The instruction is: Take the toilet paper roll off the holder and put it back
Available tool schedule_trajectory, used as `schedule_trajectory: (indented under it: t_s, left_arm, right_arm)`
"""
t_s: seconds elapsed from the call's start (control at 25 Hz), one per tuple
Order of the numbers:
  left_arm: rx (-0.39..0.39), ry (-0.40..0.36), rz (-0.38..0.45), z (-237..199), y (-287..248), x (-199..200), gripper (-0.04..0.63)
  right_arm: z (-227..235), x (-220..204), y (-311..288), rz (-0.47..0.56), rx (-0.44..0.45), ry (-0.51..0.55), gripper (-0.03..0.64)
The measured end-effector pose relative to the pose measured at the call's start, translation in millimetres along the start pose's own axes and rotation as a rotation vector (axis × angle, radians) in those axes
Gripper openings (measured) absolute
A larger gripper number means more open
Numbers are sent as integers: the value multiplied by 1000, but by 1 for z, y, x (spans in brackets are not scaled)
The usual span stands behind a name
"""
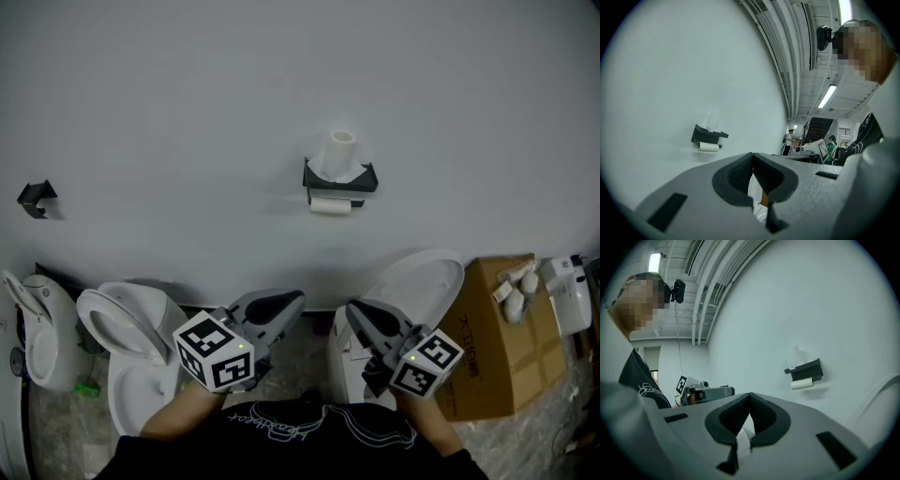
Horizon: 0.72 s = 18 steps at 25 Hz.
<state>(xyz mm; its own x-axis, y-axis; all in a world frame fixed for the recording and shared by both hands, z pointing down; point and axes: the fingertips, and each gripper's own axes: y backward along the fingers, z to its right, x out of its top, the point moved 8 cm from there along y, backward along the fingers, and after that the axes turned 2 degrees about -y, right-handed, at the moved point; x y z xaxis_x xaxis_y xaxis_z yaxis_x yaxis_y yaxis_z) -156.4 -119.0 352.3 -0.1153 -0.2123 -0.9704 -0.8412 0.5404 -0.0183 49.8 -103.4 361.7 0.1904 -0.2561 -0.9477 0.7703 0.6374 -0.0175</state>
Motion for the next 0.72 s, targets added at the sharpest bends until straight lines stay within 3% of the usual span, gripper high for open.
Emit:
schedule_trajectory:
  t_s: [0.28, 0.72]
  left_arm:
    - [30, -54, -35, 4, 10, -9, 5]
    - [28, -30, -41, -5, 22, -15, 5]
  right_arm:
    - [-9, -9, -1, -6, -9, -6, 3]
    - [-12, -19, -12, -3, -20, -25, 3]
